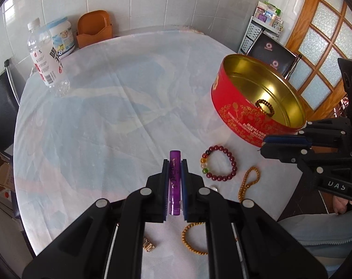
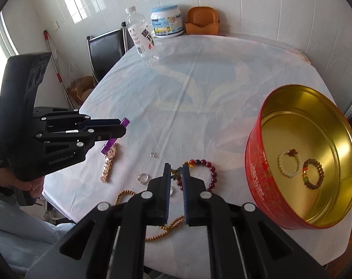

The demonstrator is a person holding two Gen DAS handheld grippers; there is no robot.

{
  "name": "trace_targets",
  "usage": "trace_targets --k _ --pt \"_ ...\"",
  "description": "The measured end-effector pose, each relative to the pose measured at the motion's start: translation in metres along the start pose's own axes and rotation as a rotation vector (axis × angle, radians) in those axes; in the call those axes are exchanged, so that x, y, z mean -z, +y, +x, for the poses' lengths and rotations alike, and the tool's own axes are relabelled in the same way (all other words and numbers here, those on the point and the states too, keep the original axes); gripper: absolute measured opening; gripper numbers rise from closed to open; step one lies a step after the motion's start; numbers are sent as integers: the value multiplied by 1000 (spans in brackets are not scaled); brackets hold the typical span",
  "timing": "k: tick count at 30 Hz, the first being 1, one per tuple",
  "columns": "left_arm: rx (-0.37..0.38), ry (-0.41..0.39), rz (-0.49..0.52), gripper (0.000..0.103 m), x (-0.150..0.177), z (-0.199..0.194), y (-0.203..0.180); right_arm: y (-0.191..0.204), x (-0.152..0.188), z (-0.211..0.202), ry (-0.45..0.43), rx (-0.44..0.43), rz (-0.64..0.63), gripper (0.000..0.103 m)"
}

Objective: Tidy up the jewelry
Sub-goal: 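Carry lipstick and earring over the tin and lower them inside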

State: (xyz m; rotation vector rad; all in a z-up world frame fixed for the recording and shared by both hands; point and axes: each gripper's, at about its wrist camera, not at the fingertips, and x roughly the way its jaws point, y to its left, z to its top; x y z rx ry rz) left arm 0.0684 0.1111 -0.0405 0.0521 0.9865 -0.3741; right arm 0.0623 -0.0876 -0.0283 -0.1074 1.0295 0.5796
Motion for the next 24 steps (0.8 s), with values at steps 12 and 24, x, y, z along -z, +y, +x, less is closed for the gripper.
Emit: trace_targets --k 12,24 --pt "-37 -124 -146 10 -89 10 -109 -170 -17 -96 -173 10 -34 11" --pt "-27 -34 -111 10 -140 72 -185 -260 -11 -87 -64 -39 -82 11"
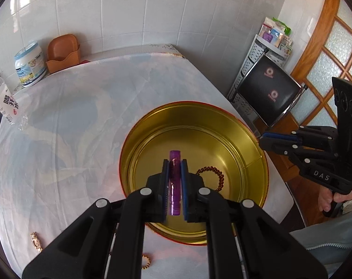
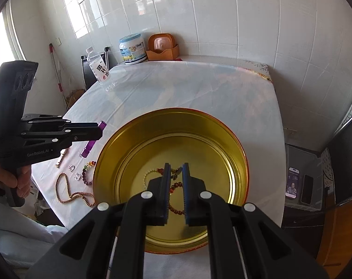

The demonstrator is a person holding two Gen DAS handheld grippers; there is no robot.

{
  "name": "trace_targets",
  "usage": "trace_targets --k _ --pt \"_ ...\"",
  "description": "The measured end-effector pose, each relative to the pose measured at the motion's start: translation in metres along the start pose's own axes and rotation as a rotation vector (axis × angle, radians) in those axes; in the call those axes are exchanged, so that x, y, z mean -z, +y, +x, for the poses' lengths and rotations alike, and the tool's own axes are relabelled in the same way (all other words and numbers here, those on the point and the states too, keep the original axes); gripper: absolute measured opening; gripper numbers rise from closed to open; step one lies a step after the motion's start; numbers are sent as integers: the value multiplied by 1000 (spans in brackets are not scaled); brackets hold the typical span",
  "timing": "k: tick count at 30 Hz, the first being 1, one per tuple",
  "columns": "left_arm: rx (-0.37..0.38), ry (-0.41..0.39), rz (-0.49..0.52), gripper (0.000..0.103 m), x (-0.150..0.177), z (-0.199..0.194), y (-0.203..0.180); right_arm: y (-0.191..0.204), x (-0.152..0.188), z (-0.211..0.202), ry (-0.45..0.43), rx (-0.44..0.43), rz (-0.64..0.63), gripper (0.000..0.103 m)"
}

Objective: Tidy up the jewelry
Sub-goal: 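Carry lipstick and earring over the tin and lower them inside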

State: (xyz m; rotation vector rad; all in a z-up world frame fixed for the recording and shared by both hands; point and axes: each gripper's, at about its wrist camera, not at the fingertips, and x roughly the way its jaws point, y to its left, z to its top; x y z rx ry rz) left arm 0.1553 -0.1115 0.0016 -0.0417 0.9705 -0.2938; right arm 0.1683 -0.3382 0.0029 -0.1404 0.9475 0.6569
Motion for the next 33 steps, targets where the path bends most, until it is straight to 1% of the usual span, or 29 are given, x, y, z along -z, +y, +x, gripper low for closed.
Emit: trace_targets --k 2,4,6,9,11,12,17,20,25,33 --pt "0 53 22 10 -8 21 -1 -4 0 17 46 -11 20 11" --pt "24 97 48 10 -12 42 -3 -5 0 37 102 -39 27 11" --pt "41 150 65 10 -12 63 -4 -6 -1 58 158 -21 15 11" --pt "63 251 75 10 -10 93 0 -14 -1 86 238 -25 66 11" --pt "51 304 88 10 -9 110 3 -21 0 100 278 -21 95 11" --pt "46 317 96 10 -9 115 4 -24 1 104 290 -20 103 11" --pt "58 339 113 10 -17 130 3 -29 -1 108 292 -35 107 11" --pt "51 352 130 10 -21 136 -1 -30 1 108 294 -37 99 11" --pt "54 361 138 10 -18 138 -7 -25 5 111 314 -42 75 11" --pt "37 364 136 10 -13 133 -3 -17 6 114 326 -48 34 11"
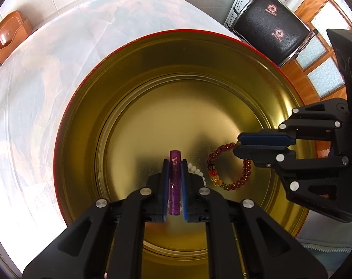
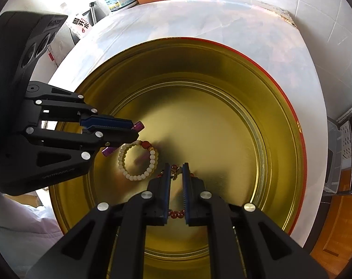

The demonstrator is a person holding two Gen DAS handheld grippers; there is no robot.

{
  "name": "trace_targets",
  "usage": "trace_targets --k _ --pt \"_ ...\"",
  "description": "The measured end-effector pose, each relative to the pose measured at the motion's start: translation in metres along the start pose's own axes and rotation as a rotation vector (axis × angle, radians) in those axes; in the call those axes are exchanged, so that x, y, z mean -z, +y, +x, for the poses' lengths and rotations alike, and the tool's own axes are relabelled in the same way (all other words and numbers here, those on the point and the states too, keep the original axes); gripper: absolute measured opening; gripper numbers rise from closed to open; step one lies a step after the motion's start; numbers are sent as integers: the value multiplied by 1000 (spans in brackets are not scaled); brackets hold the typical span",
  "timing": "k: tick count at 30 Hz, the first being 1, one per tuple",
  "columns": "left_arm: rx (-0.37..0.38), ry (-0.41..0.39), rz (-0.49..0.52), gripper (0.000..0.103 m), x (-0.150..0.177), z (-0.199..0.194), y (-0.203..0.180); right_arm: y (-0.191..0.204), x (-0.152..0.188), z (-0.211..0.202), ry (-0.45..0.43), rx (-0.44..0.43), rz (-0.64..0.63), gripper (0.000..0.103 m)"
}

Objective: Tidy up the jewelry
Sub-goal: 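Carry lipstick and earring over the tin and lower them inside, then open both grippers to drop lipstick and earring in the tin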

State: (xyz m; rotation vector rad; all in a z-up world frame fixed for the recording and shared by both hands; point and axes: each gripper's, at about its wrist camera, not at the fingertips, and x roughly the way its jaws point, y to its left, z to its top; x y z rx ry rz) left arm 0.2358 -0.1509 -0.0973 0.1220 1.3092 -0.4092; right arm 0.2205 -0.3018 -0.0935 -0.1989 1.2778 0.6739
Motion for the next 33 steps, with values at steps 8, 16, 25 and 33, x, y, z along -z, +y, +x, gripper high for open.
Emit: trace_targets --k 8,16,25,33 --pt "-55 59 73 10 3 2 -8 2 1 1 62 22 -74 11" --pt "-37 78 88 10 14 7 -12 5 2 2 71 13 -88 11" --pt "-100 50 105 36 15 0 -16 10 4 2 78 40 -101 49" --pt "-145 -4 92 56 19 -18 -21 20 8 -12 19 44 -123 62"
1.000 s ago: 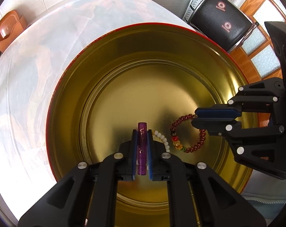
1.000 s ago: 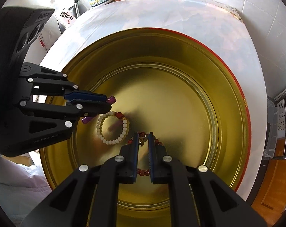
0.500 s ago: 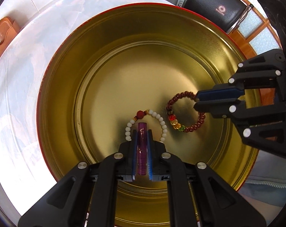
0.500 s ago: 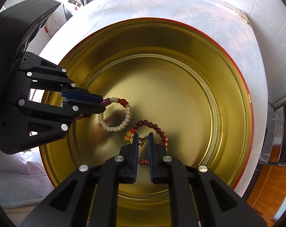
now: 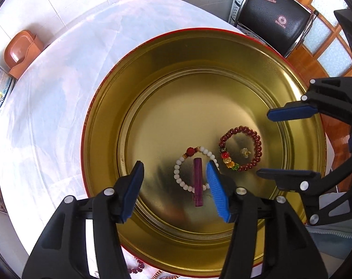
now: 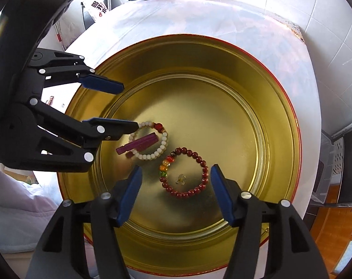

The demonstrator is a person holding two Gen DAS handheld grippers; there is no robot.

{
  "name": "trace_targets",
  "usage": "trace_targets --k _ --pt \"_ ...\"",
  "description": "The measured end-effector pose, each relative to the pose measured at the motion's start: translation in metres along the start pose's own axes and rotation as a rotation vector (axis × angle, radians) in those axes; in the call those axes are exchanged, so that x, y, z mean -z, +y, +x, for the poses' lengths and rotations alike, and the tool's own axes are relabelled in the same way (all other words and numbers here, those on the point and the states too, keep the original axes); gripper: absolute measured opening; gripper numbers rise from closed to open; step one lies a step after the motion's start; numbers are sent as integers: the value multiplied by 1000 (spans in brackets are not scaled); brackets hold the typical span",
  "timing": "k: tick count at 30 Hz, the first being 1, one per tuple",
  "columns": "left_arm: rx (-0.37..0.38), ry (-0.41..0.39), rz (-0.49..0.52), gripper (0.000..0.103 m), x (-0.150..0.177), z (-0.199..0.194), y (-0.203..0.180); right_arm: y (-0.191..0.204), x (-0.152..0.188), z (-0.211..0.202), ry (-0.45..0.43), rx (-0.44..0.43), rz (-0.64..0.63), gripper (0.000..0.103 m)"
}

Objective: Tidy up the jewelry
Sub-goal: 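Open both grippers to drop lipstick and earring in the tin, then withdraw both tools from the tin toward the silver rings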

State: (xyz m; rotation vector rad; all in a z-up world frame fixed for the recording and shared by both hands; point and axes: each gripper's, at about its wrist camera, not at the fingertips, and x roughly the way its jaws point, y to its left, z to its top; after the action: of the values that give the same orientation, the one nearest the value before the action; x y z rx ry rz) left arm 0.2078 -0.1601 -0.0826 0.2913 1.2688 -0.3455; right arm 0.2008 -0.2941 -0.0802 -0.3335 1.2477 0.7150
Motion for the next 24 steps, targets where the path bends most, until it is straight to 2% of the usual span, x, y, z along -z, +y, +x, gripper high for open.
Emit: trace_targets --k 3,5,8,10,14,19,24 --pt "-5 -11 -5 56 3 -6 -3 5 3 -5 -5 10 -9 64" --pt "-9 -30 -21 56 7 -13 -1 6 6 -11 -21 19 -8 70" --pt "-12 -77 -69 57 13 -28 5 13 17 -23 -82 26 10 80" --pt "-20 -108 -110 68 20 -40 8 13 21 -34 -125 21 31 88" --pt "-45 -134 -209 68 42 -61 16 15 27 -54 -210 -27 40 91" --pt "-139 -129 -319 68 90 -86 25 36 38 -68 -267 -75 -13 92" --pt "-195 -106 -430 68 150 -106 46 77 39 -77 -283 -154 -95 92"
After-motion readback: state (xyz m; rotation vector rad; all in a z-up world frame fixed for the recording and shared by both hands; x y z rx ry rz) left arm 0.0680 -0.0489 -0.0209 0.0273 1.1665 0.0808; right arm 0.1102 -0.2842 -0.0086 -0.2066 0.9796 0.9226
